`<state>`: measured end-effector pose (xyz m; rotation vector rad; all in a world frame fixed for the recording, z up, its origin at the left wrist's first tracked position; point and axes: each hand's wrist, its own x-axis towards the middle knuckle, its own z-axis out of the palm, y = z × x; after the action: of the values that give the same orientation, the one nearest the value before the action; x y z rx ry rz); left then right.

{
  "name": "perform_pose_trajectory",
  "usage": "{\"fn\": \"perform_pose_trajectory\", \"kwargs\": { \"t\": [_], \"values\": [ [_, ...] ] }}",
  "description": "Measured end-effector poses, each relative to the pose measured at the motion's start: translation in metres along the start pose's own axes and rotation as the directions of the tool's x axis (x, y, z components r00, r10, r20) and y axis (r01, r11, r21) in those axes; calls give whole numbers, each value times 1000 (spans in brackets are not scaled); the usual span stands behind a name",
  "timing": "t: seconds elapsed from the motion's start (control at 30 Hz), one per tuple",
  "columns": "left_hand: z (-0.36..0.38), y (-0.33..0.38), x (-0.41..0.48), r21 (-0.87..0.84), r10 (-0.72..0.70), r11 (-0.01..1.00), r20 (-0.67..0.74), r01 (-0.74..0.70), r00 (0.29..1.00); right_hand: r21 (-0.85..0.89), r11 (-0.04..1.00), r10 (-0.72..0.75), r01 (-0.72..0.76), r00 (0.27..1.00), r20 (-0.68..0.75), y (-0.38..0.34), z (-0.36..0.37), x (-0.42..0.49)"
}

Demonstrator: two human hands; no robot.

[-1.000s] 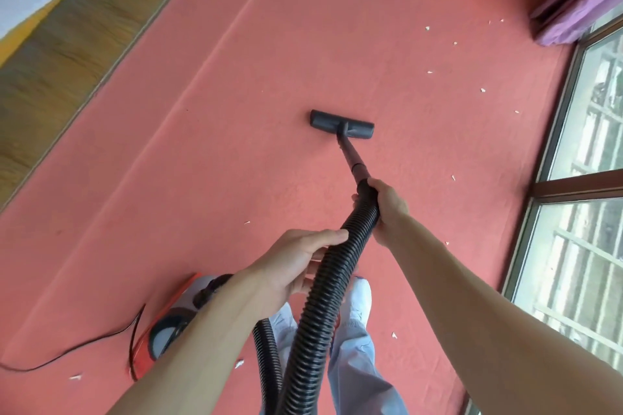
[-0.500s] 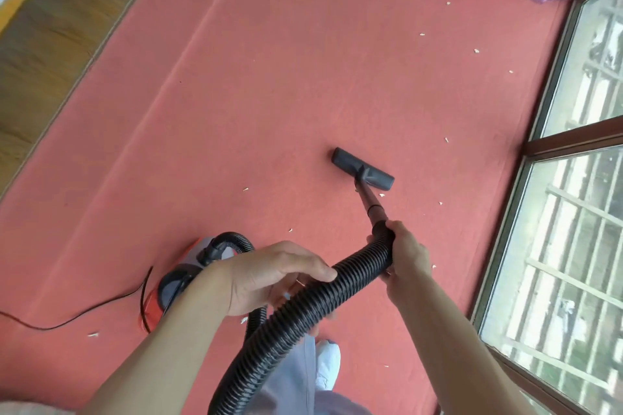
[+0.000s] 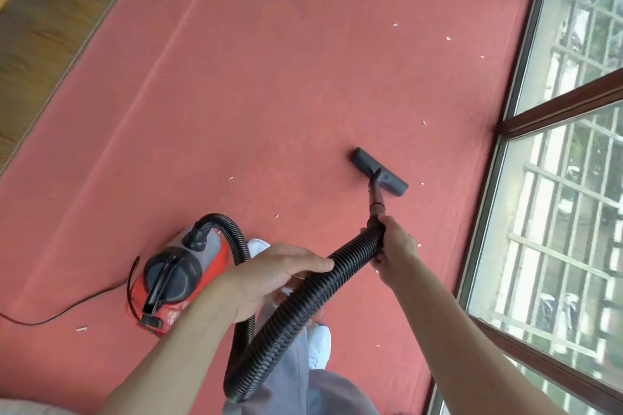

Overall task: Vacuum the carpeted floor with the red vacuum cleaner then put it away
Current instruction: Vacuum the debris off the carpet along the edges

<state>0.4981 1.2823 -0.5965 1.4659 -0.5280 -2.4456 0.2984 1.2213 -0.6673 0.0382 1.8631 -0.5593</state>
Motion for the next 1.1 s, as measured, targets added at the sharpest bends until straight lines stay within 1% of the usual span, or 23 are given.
{"fn": "perform_pose_trajectory", "kwargs": {
  "t": [0.07, 0.13, 0.3, 0.37, 0.5, 0.6, 0.67, 0.77, 0.87, 0.93, 1.0, 1.1],
  "values": [
    [8, -1, 7, 6, 13, 1000, -37, -13, 999, 16, 1000, 13, -13, 999, 44, -9, 1, 6],
    [11, 1, 10, -5, 31, 999, -28, -32, 999, -11, 1000, 5, -5, 998, 56, -16, 2, 7],
    [4, 7, -5, -56, 68, 996, 108, -63, 992, -106, 994, -13, 19, 998, 56, -18, 0, -1],
    [0, 6, -12, -53, 72, 996, 123, -66, 990, -122, 992, -2, 9, 998, 60, -13, 0, -3],
    [-2, 0, -15, -48, 50, 998, 19, -49, 999, -135, 991, -6, 14, 998, 56, -2, 11, 0],
    [2, -12, -12, -12, 37, 999, -19, -38, 999, -226, 972, -58, 65, 998, 37, -2, 25, 1],
    [3, -21, -13, -58, 53, 997, 8, -52, 999, -316, 941, -118, 120, 993, 28, -7, 35, -3],
    [-8, -30, -19, -135, 86, 987, 16, -83, 996, -441, 881, -163, 169, 985, 52, -11, 54, -10],
    [-25, -30, -26, -185, 102, 978, 20, -97, 995, -548, 804, -188, 230, 973, 131, -11, 84, -19],
    [-39, -24, -33, -230, 137, 964, 14, -131, 990, -601, 751, -209, 273, 962, 176, -14, 112, -27],
    [-55, -19, -42, -282, 184, 943, -13, -180, 983, -657, 679, -229, 328, 945, 234, -18, 143, -37],
    [-75, -14, -51, -368, 243, 896, -65, -250, 968, -708, 578, -222, 405, 914, 341, -24, 187, -50]
  ]
}}
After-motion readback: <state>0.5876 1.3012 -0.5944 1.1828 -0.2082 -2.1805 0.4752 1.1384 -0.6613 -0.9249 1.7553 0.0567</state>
